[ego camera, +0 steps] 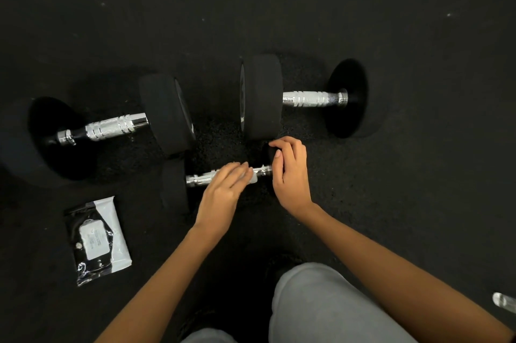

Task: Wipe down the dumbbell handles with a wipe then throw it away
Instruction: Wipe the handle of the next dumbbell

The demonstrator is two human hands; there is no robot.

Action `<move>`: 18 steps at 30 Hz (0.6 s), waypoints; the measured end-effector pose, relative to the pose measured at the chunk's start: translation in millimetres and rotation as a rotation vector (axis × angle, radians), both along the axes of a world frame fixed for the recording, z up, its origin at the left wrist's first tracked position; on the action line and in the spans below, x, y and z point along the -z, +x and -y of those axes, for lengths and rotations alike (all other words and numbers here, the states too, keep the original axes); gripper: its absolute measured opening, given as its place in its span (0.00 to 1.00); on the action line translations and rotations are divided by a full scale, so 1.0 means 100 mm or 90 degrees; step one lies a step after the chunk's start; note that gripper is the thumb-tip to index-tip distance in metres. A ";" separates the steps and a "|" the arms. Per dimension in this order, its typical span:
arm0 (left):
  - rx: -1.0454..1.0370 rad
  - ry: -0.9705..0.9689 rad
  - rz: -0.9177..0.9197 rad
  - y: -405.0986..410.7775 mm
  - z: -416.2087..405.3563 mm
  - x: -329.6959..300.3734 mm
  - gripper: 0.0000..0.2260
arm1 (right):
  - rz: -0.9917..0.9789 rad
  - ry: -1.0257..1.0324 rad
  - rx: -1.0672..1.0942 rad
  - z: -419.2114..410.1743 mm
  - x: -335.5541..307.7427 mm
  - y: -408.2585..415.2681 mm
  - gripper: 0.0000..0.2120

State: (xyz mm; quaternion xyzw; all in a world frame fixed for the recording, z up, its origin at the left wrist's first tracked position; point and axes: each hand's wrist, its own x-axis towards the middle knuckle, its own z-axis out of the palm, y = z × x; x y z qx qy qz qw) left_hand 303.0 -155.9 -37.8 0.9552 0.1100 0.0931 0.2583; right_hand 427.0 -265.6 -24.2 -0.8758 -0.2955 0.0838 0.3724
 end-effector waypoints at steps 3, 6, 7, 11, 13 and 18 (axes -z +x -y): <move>0.047 0.017 -0.005 0.04 0.00 -0.01 0.26 | 0.001 0.001 -0.002 0.00 -0.01 -0.01 0.15; 0.089 0.028 -0.003 0.12 0.08 0.00 0.26 | -0.004 0.003 0.002 0.00 -0.01 -0.01 0.15; 0.102 0.032 0.003 0.14 0.11 0.01 0.25 | -0.006 0.002 0.001 0.00 -0.01 -0.01 0.15; 0.165 0.117 0.036 0.11 0.04 0.03 0.18 | -0.007 -0.009 -0.004 0.01 -0.02 0.00 0.15; 0.152 0.133 0.040 0.04 -0.07 0.03 0.20 | -0.009 -0.015 -0.007 0.01 -0.02 0.00 0.15; 0.065 0.030 0.077 -0.09 -0.16 0.03 0.14 | -0.019 -0.029 -0.023 0.03 -0.02 0.01 0.15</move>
